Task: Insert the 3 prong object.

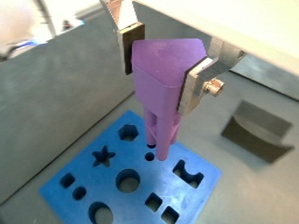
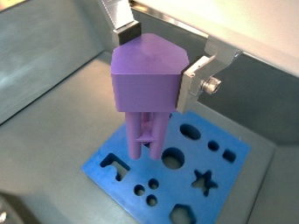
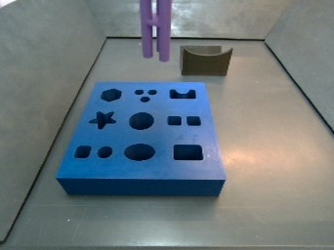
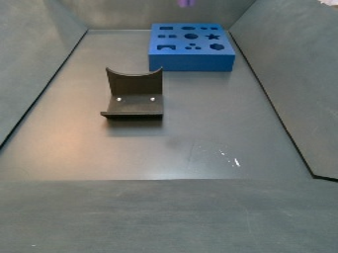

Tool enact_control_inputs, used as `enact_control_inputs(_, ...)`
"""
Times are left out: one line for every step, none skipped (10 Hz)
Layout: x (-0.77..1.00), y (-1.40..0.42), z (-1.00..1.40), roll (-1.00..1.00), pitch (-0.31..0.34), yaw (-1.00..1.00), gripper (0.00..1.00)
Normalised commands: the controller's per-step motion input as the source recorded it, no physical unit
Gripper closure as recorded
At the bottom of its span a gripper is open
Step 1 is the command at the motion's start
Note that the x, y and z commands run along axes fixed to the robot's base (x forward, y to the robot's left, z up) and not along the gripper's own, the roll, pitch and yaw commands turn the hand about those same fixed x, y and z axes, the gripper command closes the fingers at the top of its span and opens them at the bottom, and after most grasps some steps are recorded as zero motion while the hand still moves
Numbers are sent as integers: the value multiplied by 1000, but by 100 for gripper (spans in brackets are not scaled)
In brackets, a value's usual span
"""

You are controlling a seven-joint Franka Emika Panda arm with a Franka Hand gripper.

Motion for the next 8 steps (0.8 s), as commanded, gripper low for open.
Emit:
enact_control_inputs(0, 0, -403, 0, -31, -1000, 100)
enact_control_inputs(0, 0, -474, -14, -16, -1000, 100)
enact_control_inputs(0, 0, -497, -63, -30, -1000, 100)
enact_control_inputs(-11, 49, -557, -164, -36, -789, 100)
enact_control_inputs(-129, 380, -583, -264, -69, -400, 100)
enact_control_inputs(-151, 509, -543, -300, -96, -254, 100)
enact_control_inputs(-143, 557, -491, -326, -130, -186, 100)
enact_control_inputs(-126, 400, -417, -343, -160, -306, 100)
